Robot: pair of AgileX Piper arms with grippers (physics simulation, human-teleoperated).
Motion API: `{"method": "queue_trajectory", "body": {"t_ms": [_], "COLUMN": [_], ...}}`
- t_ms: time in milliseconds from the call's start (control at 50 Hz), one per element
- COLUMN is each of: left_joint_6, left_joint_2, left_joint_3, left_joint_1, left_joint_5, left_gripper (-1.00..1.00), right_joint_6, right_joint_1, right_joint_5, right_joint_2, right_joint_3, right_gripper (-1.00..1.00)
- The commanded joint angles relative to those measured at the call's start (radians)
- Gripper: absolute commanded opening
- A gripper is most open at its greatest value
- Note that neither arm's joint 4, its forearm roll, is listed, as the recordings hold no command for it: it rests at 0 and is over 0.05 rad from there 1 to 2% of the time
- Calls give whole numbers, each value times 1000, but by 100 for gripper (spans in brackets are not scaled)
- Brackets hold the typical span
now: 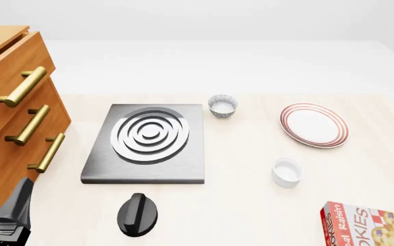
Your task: Pick the akita bowl next to the cookies box and place it on the plate.
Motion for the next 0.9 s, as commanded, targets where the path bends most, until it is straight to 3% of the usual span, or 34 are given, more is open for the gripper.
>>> {"method": "queue_trajectory", "body": {"t_ms": [20, 900], "left_joint_6": [0, 0], "left_joint_2": [0, 0], "left_joint_3": [0, 0], "left_joint_1": [0, 0], "left_joint_5": [0, 0], "left_gripper": [100, 100], "right_joint_6": [-12, -54], "right_joint_1": [-10, -9], "right_joint_5": [-24, -124], "right_joint_2": [41, 175], "right_joint_3": [-1, 46], "right_gripper": [100, 100]}}
